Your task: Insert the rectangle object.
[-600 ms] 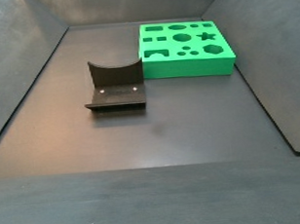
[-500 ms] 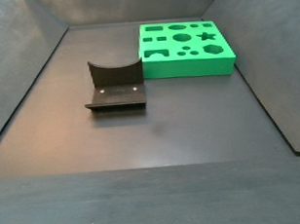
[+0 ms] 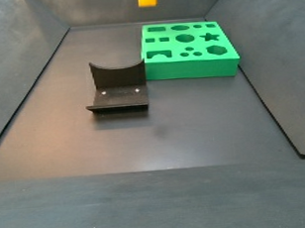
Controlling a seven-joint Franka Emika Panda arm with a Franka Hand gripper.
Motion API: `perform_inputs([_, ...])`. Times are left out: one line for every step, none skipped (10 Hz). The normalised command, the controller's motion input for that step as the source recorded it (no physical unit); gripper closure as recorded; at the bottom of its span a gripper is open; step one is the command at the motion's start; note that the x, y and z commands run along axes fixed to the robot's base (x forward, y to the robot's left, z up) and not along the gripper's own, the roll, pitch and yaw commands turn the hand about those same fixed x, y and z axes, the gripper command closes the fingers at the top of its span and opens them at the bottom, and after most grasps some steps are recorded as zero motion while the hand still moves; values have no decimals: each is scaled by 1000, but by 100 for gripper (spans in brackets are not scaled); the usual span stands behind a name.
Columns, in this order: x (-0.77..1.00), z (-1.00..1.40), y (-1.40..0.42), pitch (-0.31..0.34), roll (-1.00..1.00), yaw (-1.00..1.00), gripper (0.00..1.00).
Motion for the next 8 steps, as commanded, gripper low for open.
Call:
perform_inputs([0,-1000,0,-27,119,49,100])
perform_inputs([-351,-569,500,-74,154,-17,100])
perform_inputs([-357,-209,577,-29,139,-49,100])
perform_inputs([-311,-189,423,-36,144,-23,100])
perform_inputs([-283,-274,229,-50,86,0,100])
perform_inputs([-289,-297,51,-34,0,-57,100])
perform_inputs([-26,-437,-117,-37,-90,-51,100])
perform_inputs([3,-394,-226,-19,-111,-97,100])
